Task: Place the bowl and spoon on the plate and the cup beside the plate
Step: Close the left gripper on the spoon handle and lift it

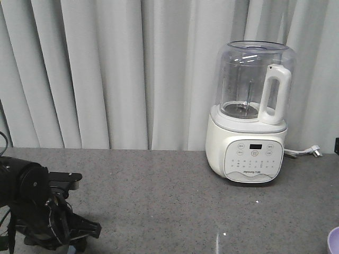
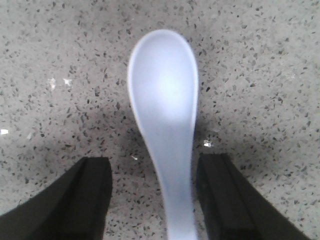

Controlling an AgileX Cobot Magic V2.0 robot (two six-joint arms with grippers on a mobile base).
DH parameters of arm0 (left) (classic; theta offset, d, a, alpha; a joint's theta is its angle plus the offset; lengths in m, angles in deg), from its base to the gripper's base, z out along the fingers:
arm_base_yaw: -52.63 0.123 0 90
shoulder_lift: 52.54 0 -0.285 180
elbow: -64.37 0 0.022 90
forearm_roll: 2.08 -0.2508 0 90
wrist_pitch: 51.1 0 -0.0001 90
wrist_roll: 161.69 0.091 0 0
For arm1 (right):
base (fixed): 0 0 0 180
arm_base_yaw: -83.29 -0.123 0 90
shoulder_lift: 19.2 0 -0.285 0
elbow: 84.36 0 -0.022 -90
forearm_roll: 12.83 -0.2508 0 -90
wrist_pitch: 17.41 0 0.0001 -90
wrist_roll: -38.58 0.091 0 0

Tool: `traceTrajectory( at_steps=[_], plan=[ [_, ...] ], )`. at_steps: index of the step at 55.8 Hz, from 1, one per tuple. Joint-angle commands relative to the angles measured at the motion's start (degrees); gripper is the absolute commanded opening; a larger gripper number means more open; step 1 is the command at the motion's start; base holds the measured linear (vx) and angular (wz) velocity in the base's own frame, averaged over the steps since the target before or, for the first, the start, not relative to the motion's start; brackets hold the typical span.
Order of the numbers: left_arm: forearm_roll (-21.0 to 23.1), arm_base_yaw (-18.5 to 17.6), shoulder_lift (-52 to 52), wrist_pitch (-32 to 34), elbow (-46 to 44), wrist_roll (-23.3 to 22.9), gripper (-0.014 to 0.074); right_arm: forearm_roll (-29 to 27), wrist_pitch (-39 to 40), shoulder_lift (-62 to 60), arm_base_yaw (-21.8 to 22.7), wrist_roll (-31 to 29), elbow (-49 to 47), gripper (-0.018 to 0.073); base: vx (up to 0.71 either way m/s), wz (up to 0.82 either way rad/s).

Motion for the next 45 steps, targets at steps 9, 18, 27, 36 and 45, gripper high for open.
traceTrajectory(
  at_steps=[9,18,27,36,45],
  plan=[
    [1.1,-1.4,2.3,2.1,-1.5,-0.4,0.0481,1.4,4.9,-0.2,0.1,-0.6,-2.0,0.0581,0.0,0.0],
    [1.0,-2.8,2.3,2.6,-1.5,-0.4,0.0481,1.4,4.9,-0.2,0.1,-0.6,-2.0,0.0581,0.0,0.0],
    [1.1,-2.8,0.8,0.7,-1.5,-1.4,0.0447,1.4,5.2,-0.2,0.1,-0.6,-2.0,0.0581,0.0,0.0],
    [1.1,-2.9,-1.7,-1.1,-1.5,-1.4,0.0371,1.4,5.5,-0.2,0.1,-0.6,-2.0,0.0581,0.0,0.0],
    [0.4,-4.4,-1.7,-0.9,-1.5,-0.2,0.0092,1.8,5.2,-0.2,0.1,-0.6,-2.0,0.0581,0.0,0.0]
  ],
)
